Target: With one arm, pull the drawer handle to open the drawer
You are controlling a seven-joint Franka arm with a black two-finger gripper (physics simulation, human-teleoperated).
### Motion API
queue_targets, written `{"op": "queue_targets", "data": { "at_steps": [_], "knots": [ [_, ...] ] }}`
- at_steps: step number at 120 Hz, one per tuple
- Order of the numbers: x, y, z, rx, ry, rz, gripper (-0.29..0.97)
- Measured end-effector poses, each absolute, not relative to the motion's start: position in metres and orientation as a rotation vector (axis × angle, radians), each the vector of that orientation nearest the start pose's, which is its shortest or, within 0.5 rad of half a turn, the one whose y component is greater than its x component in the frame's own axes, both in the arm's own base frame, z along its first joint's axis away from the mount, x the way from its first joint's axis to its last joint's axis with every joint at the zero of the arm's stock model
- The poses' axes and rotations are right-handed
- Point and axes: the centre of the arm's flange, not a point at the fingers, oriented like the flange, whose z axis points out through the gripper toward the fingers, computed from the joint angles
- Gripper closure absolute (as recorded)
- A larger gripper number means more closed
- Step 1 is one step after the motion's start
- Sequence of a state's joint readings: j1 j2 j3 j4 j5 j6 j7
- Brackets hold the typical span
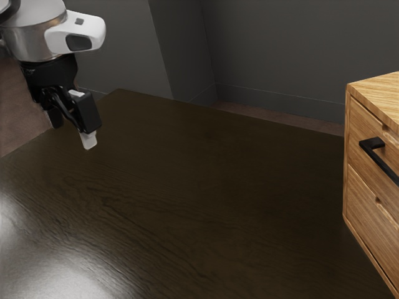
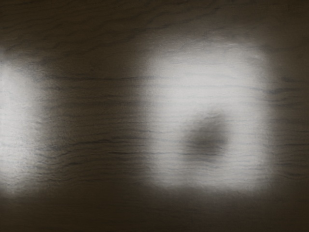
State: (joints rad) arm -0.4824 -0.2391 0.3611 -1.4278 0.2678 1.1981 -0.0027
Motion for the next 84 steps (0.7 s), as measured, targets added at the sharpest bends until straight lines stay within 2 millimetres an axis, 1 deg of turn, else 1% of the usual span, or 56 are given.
{"op": "queue_targets", "data": {
  "at_steps": [10, 17, 24, 30, 37, 42, 48, 52, 57, 64, 68, 73, 84],
  "knots": [
    [0.433, 0.013, 0.769, -2.995, 0.037, -0.039, 0.00],
    [0.439, 0.009, 0.766, -3.002, 0.036, -0.042, 0.00],
    [0.442, 0.012, 0.763, -3.031, 0.017, -0.046, 0.00],
    [0.443, 0.010, 0.763, -3.049, 0.019, -0.054, 0.00],
    [0.433, 0.012, 0.761, -3.061, 0.026, -0.052, 0.00],
    [0.423, 0.011, 0.759, -3.065, 0.044, -0.059, 0.00],
    [0.400, 0.019, 0.746, -3.077, 0.049, -0.068, 0.00],
    [0.380, 0.025, 0.738, -3.079, 0.039, -0.092, 0.00],
    [0.357, 0.027, 0.733, -3.078, 0.042, -0.147, 0.00],
    [0.338, 0.024, 0.721, -3.086, 0.059, -0.198, 0.00],
    [0.334, 0.020, 0.710, -3.093, 0.082, -0.211, 0.00],
    [0.335, 0.014, 0.701, -3.095, 0.134, -0.241, 0.01],
    [0.351, 0.002, 0.686, -3.068, 0.349, -0.283, 0.01]
  ]
}}
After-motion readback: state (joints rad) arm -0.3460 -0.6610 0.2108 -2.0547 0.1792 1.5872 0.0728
